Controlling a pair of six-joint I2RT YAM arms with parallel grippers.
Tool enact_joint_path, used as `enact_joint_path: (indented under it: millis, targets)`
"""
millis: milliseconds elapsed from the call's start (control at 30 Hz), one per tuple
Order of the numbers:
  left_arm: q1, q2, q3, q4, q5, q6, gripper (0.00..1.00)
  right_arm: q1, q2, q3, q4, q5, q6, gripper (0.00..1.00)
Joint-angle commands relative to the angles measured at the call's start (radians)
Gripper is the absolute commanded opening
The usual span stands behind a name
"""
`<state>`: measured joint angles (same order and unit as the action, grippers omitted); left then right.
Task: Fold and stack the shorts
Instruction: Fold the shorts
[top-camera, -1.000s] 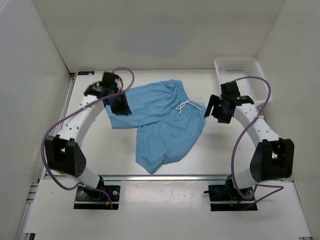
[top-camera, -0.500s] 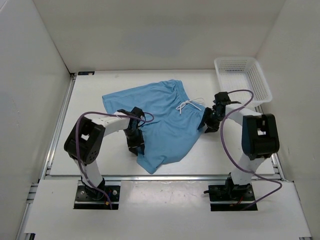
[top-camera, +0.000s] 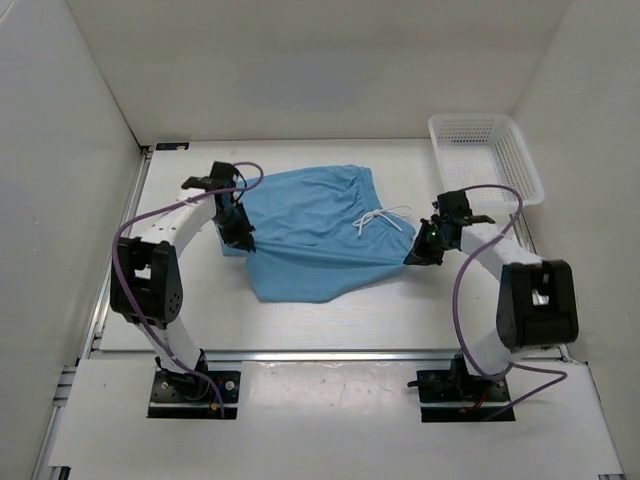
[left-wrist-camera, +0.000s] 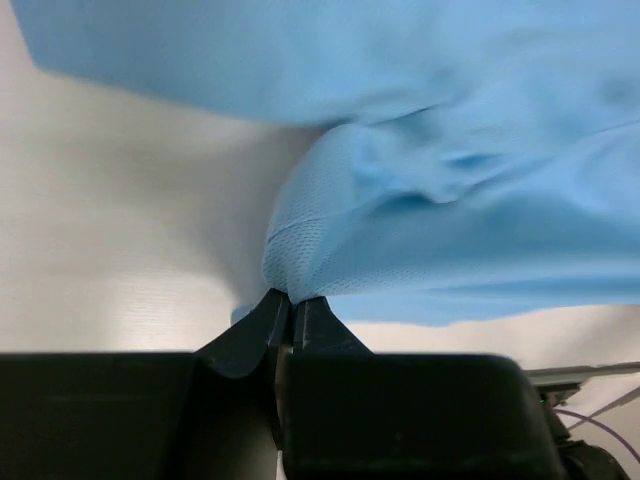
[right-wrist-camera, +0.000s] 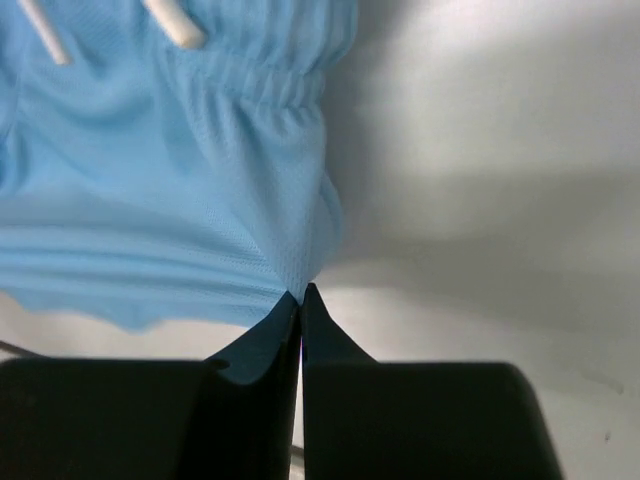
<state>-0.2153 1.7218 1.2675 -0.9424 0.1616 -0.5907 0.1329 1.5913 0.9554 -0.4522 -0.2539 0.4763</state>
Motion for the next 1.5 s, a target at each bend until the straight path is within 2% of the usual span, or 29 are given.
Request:
enact_joint_path:
  millis: [0, 100, 133, 167, 200, 267, 300, 367, 400, 433, 467, 500, 533, 600, 633, 667, 733, 767, 800, 833, 867, 900, 1067, 1100, 1133, 1233, 1300, 1333, 1467]
  targets:
    - [0.004, 0.010, 0.154, -0.070, -0.013, 0.084, 0.10, 0.007, -0.146, -0.085, -0.054, 0.022, 0.025, 0.00]
    - [0.004, 0.175, 0.385, -0.122, 0.056, 0.124, 0.38, 0.039, -0.166, -0.100, -0.025, 0.064, 0.080, 0.00]
    - [0.004, 0.264, 0.451, -0.133, 0.047, 0.124, 0.67, 0.062, -0.154, -0.084, -0.025, 0.089, 0.093, 0.00]
    - [-0.005, 0.306, 0.590, -0.188, 0.026, 0.114, 0.76, 0.076, -0.119, -0.064, -0.025, 0.109, 0.105, 0.00]
    - [-0.006, 0.338, 0.654, -0.220, -0.005, 0.114, 0.78, 0.100, -0.100, -0.044, -0.025, 0.129, 0.105, 0.00]
    - [-0.006, 0.335, 0.728, -0.252, -0.023, 0.101, 0.90, 0.111, -0.062, 0.002, -0.034, 0.145, 0.105, 0.00]
    - [-0.018, 0.308, 0.728, -0.253, -0.078, 0.080, 0.97, 0.111, -0.062, 0.002, -0.045, 0.159, 0.105, 0.00]
    - [-0.030, 0.195, 0.686, -0.253, -0.131, 0.068, 1.00, 0.111, -0.053, 0.002, -0.045, 0.159, 0.105, 0.01]
    - [-0.042, 0.149, 0.597, -0.243, -0.164, 0.054, 0.98, 0.111, -0.053, 0.002, -0.045, 0.159, 0.105, 0.05]
    - [-0.058, 0.100, 0.533, -0.219, -0.165, 0.054, 0.92, 0.111, -0.062, 0.002, -0.045, 0.168, 0.105, 0.19]
    - [-0.067, 0.047, 0.462, -0.201, -0.165, 0.040, 0.81, 0.111, -0.073, -0.009, -0.045, 0.168, 0.105, 0.27]
    - [-0.087, -0.053, 0.388, -0.182, -0.165, 0.028, 0.66, 0.111, -0.073, -0.009, -0.054, 0.177, 0.105, 0.38]
    - [-0.099, -0.100, 0.233, -0.162, -0.124, 0.005, 0.34, 0.111, -0.089, -0.009, -0.054, 0.177, 0.105, 0.61]
    - [-0.143, -0.199, 0.083, -0.112, -0.073, -0.026, 0.15, 0.111, -0.123, -0.018, -0.063, 0.189, 0.105, 0.73]
    - [-0.165, -0.221, -0.045, -0.090, -0.016, -0.056, 0.11, 0.102, -0.134, -0.018, -0.063, 0.199, 0.105, 0.74]
    - [-0.189, -0.237, -0.104, -0.064, 0.016, -0.070, 0.13, 0.102, -0.143, -0.018, -0.063, 0.199, 0.105, 0.75]
    - [-0.261, -0.246, -0.225, 0.029, 0.067, -0.121, 0.32, 0.070, -0.130, -0.018, -0.040, 0.154, 0.131, 0.75]
    - [-0.278, -0.223, -0.246, 0.051, 0.094, -0.139, 0.37, 0.070, -0.093, 0.014, -0.040, 0.113, 0.131, 0.74]
    - [-0.295, -0.202, -0.255, 0.074, 0.110, -0.149, 0.54, 0.070, -0.071, 0.032, -0.040, 0.113, 0.131, 0.72]
    - [-0.326, -0.152, -0.255, 0.114, 0.121, -0.162, 0.65, 0.070, -0.033, 0.049, -0.040, 0.113, 0.131, 0.71]
    - [-0.337, -0.125, -0.241, 0.125, 0.121, -0.162, 0.67, 0.070, -0.015, 0.060, -0.030, 0.113, 0.131, 0.70]
    - [-0.346, -0.101, -0.232, 0.137, 0.121, -0.162, 0.74, 0.070, 0.001, 0.080, -0.029, 0.134, 0.131, 0.66]
    - [-0.334, 0.068, -0.148, 0.168, 0.044, -0.158, 0.76, 0.060, 0.088, 0.114, 0.004, 0.168, 0.131, 0.52]
    - [-0.325, 0.096, -0.136, 0.168, 0.044, -0.158, 0.76, 0.060, 0.099, 0.126, 0.004, 0.177, 0.131, 0.45]
    - [-0.316, 0.120, -0.125, 0.168, 0.044, -0.144, 0.73, 0.060, 0.122, 0.135, 0.004, 0.177, 0.131, 0.40]
    - [-0.291, 0.162, -0.088, 0.168, 0.010, -0.118, 0.50, 0.060, 0.143, 0.160, 0.004, 0.177, 0.111, 0.17]
    - [-0.257, 0.162, -0.059, 0.168, 0.000, -0.097, 0.28, 0.060, 0.144, 0.174, -0.005, 0.177, 0.111, 0.09]
    - [-0.245, 0.148, -0.048, 0.156, -0.014, -0.083, 0.10, 0.060, 0.144, 0.186, -0.016, 0.177, 0.102, 0.03]
    - [-0.207, 0.113, 0.016, 0.107, -0.076, -0.058, 0.10, 0.060, 0.134, 0.195, -0.025, 0.186, 0.102, 0.01]
